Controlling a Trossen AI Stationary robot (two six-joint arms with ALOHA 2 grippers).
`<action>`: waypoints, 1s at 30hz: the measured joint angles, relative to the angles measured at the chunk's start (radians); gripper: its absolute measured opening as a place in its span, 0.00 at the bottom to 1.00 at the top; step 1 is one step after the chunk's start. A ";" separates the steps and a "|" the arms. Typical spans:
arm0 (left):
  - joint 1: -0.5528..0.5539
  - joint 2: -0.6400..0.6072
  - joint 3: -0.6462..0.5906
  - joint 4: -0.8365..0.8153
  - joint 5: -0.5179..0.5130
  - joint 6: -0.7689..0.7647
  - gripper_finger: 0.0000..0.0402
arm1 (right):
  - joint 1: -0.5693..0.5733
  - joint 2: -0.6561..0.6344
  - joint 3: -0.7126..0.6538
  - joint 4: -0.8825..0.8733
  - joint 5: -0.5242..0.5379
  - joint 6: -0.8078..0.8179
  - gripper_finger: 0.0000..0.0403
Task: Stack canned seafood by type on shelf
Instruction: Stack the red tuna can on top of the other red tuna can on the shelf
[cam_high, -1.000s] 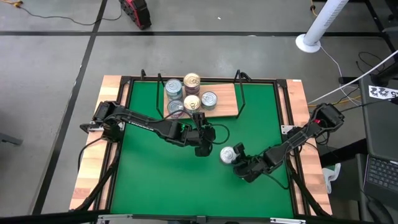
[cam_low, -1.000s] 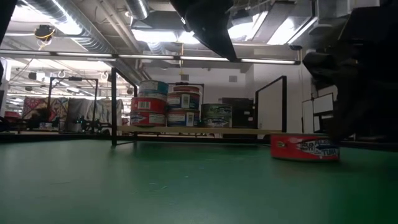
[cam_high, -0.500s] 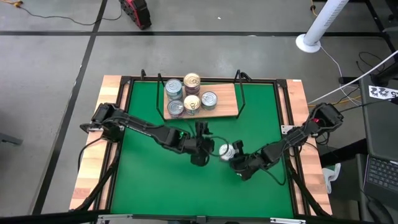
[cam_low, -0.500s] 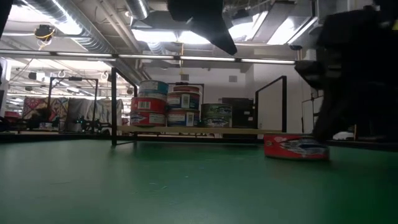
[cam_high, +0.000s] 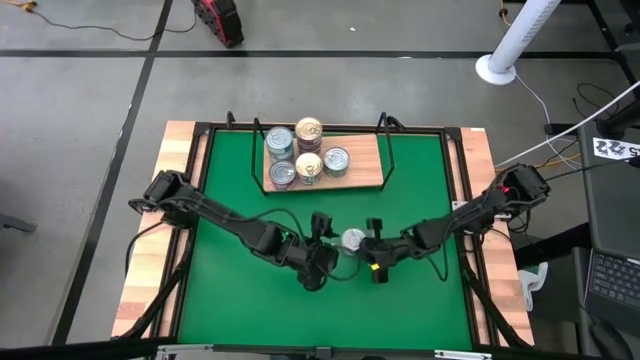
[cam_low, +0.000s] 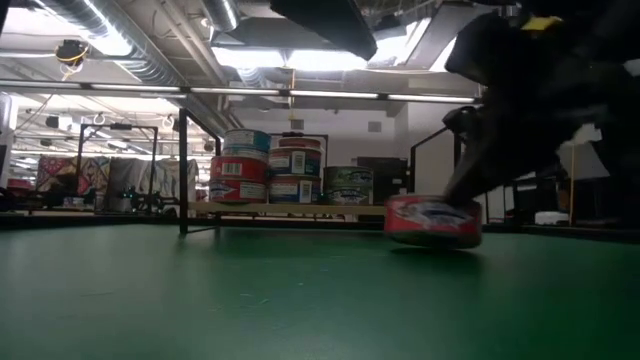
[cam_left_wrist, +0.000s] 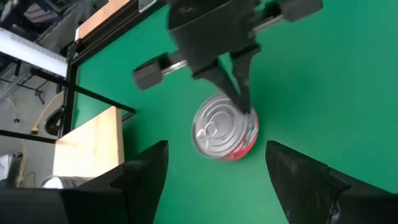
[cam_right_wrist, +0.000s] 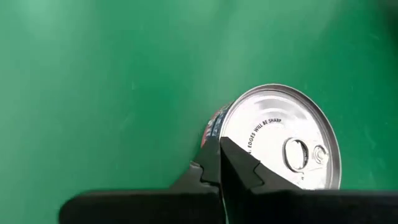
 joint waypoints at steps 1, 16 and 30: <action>-0.004 0.001 0.000 0.000 0.000 -0.008 0.66 | -0.008 0.000 0.000 0.014 -0.007 0.003 0.00; -0.005 0.100 0.000 0.005 -0.001 0.039 0.66 | -0.100 -0.001 0.000 0.128 -0.066 0.102 0.00; 0.053 0.100 0.000 -0.088 -0.006 0.063 0.66 | -0.158 -0.001 0.001 0.211 -0.118 0.121 0.00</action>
